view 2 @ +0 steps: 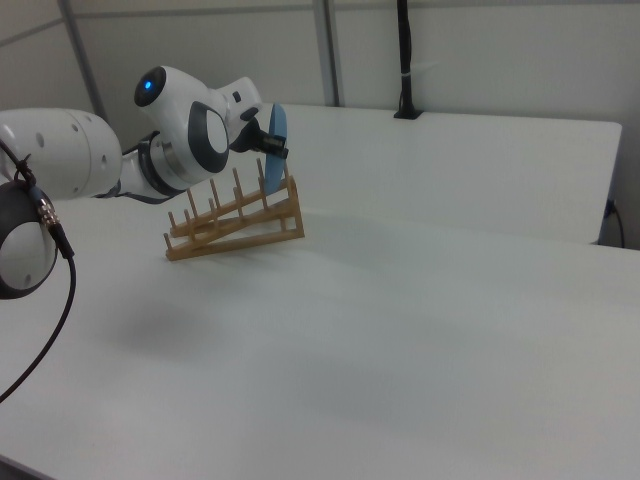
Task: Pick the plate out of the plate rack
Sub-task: 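Close the gripper on the blue plate's rim, then lift the blue plate up out of the rack slots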
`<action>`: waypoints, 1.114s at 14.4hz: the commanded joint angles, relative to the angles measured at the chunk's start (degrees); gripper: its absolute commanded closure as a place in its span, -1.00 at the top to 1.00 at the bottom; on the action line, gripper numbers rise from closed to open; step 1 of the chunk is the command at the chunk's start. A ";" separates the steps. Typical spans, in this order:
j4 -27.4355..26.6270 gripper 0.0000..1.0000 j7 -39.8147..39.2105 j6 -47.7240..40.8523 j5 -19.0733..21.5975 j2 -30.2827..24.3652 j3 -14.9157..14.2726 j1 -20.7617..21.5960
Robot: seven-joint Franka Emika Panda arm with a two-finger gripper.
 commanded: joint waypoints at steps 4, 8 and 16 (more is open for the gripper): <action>-1.04 -1.00 2.56 -2.58 7.60 -8.12 -0.13 -1.71; -1.75 -1.00 -1.46 -20.76 12.34 -12.79 1.44 -3.99; -1.22 -1.00 -47.31 -64.35 33.27 -21.50 3.21 -12.96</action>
